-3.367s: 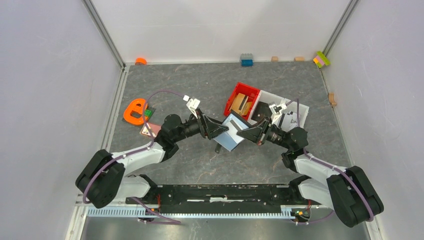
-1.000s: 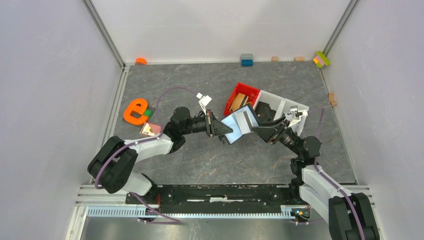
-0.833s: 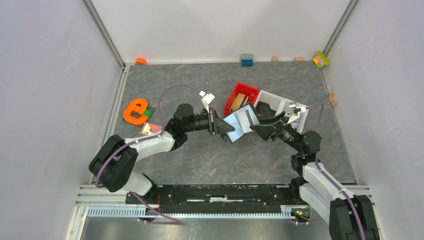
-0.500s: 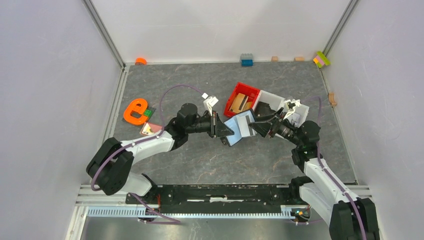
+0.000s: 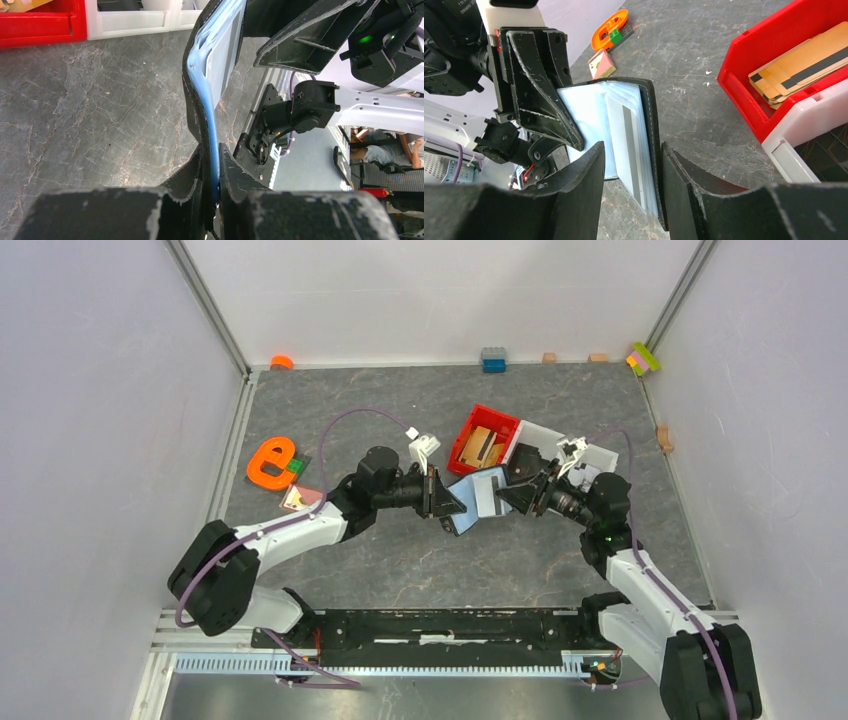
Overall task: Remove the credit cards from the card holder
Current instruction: Remove the credit card from the card holder.
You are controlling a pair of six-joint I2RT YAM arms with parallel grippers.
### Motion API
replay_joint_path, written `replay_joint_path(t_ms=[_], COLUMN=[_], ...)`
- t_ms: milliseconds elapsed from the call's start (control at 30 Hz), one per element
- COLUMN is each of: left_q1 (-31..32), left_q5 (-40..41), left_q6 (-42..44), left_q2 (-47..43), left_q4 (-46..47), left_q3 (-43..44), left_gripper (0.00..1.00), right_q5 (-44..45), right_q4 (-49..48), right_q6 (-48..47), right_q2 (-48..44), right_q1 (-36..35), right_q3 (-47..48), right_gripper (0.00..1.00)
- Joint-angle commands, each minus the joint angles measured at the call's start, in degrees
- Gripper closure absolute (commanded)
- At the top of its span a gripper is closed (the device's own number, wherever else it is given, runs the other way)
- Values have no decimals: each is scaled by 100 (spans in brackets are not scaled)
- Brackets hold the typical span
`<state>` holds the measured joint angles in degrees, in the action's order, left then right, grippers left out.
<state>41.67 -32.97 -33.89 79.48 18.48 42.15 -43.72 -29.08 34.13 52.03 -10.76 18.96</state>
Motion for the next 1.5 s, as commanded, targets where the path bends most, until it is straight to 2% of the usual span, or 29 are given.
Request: replay_joint_path(t_ms=[0,100,200,300,333,433,567,700,767,867,1000,1267,1400,1467], left_q1=[25,25,25,25,25,25,25,25,25,25,25,25,25,25], left_q5=[126,150,185,234,273,567,1181,1433,1345,1077,739,216,-155,-236], left_q6=[286,295,312,316,321,379,482,475,448,373,237,-32,-205,-268], left_q2=[-273,-267,-254,-244,-243,-332,-577,-719,-687,-575,-524,-533,-449,-444], left_q4=[123,103,68,18,-4,-177,-388,-356,-307,-147,210,876,1248,1401], left_q3=[179,181,196,207,207,215,117,9,4,17,-68,-238,-273,-306], left_gripper=[96,96,96,96,95,90,81,61,50,44,41,40,45,44], right_q5=[-84,-29,29,112,142,227,333,65,-83,-202,-67,802,987,1037], right_q4=[-6,243,406,486,524,591,416,-222,-899,-2029,-2864,-2351,-2064,-2012], right_q6=[-189,-386,-500,-561,-581,-580,-385,101,563,1284,1770,1567,1470,1490], right_q2=[110,289,406,406,406,418,458,648,679,569,222,-649,-767,-769], right_q1=[-180,-391,-524,-571,-583,-585,-580,-572,-559,-532,-485,-383,-376,-374], right_q3=[338,493,591,626,638,654,551,392,195,-158,-475,-745,-719,-721], right_gripper=[51,53,60,72,79,93,99,100,100,100,100,100,100,100])
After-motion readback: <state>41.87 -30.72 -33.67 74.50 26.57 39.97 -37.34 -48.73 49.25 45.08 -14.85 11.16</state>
